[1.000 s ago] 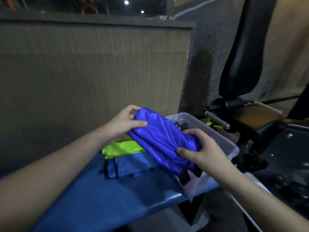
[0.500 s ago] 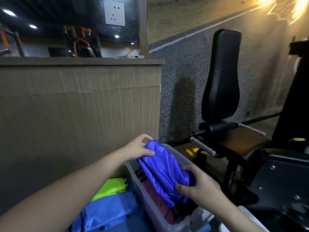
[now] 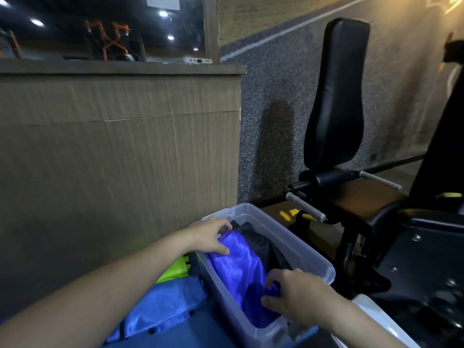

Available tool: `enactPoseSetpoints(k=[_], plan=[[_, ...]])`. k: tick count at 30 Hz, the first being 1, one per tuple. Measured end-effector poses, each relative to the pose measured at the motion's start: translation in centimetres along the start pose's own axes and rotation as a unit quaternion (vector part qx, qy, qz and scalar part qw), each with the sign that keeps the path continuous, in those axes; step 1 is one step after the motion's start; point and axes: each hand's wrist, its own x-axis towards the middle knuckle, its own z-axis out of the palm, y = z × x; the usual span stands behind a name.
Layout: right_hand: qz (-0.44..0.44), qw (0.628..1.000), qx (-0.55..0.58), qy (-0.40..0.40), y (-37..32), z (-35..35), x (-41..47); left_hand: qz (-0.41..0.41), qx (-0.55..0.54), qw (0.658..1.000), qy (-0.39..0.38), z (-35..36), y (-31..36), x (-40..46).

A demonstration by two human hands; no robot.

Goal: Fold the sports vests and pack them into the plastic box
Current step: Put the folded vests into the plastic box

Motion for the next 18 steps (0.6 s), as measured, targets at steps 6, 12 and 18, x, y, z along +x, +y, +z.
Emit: enactPoseSetpoints(k=[6,12,18], plan=[[-0.027,0.997,0.031,0.062,-1.1,-0.9,-1.3,0.023,-0.104,0.993,0.048,-1.0,0.3,-2.0],[-0.065,0.988,0.075,0.117,-4.2,-1.6,-2.7,0.008,-0.196,0.976,0.091,-2.1,-1.2,-6.8],[-0.109,0.978,0.1,0.145,-9.3,-0.7,-3.4,-0.006,-0.243,0.958,0.153,-3.1,-4.9,-13.2]])
